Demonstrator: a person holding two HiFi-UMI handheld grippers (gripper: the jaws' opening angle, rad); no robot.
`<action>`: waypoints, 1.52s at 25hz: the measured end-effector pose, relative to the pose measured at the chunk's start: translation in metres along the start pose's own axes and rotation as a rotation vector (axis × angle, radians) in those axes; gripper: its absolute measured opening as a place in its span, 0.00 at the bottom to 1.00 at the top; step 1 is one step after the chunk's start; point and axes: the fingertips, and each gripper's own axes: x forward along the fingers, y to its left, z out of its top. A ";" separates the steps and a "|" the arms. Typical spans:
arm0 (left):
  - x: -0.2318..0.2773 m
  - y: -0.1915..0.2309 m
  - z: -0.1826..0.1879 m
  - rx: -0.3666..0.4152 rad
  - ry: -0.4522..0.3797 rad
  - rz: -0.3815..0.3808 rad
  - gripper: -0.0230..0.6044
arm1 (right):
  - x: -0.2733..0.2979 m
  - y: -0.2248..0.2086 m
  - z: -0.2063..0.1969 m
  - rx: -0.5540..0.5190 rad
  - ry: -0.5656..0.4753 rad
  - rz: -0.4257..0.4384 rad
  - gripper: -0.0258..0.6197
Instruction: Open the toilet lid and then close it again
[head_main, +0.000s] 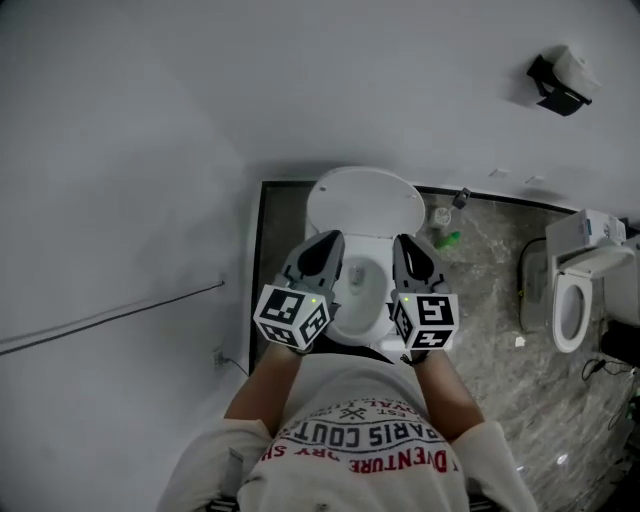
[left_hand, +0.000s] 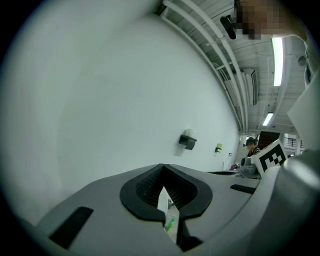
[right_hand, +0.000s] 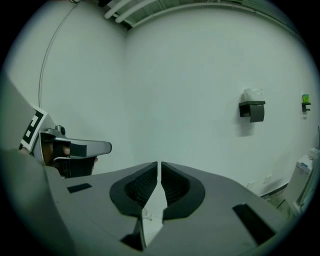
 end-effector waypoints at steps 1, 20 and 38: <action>-0.006 -0.003 0.006 0.004 -0.013 0.002 0.05 | -0.007 0.004 0.003 -0.006 -0.005 0.005 0.09; -0.026 -0.006 0.008 0.036 -0.022 0.041 0.05 | -0.029 0.012 0.001 -0.031 0.014 0.022 0.09; 0.066 0.063 -0.053 0.153 0.198 0.055 0.05 | 0.080 -0.015 -0.019 -0.144 0.150 0.137 0.09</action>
